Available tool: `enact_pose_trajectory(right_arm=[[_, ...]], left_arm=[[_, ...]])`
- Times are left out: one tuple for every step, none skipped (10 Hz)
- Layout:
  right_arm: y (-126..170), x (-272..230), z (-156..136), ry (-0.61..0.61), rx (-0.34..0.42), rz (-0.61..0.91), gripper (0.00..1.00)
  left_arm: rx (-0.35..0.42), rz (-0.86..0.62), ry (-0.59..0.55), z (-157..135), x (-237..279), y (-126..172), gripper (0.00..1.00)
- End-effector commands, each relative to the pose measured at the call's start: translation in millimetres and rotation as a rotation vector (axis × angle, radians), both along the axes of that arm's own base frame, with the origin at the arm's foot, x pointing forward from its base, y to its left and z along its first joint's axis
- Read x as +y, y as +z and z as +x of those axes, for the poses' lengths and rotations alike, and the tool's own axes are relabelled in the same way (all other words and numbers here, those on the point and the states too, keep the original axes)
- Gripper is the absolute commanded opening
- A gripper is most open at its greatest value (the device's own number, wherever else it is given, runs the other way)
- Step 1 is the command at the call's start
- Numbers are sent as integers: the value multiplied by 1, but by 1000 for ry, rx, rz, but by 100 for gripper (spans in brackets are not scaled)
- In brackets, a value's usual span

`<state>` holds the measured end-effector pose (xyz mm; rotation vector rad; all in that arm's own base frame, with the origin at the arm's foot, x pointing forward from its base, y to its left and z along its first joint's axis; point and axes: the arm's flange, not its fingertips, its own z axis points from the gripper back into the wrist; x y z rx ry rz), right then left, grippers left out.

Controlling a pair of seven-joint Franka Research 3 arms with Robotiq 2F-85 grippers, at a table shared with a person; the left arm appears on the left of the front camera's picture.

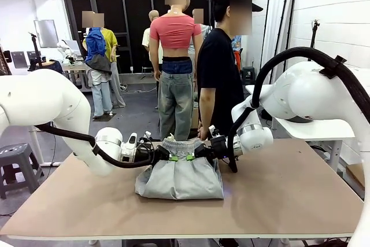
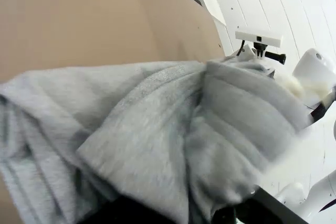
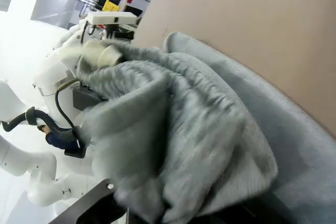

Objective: Fold the training pants.
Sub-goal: Fold the Training pants in half.

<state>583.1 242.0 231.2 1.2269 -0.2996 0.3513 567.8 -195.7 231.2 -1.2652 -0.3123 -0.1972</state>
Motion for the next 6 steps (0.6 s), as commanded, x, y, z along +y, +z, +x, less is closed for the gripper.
enact_pose_trajectory(right_arm=[[-2, -19, 9, -35, 35, -63, 68], [-1, -23, 8, -37, 35, -71, 87], [1, -28, 8, -45, 34, -80, 100], [5, -35, 8, -59, 33, -89, 100], [12, -46, 10, -83, 24, -103, 100], [23, -57, 10, -108, 0, -111, 100]], left_arm=[[25, 27, 25, 6, 18, 4, 62], [28, 27, 32, 6, 21, 5, 82], [33, 18, 46, 4, 28, 6, 100], [28, 7, 67, 2, 36, 9, 100], [17, 11, 86, 0, 46, 15, 100], [7, 14, 104, -3, 56, 24, 100]])
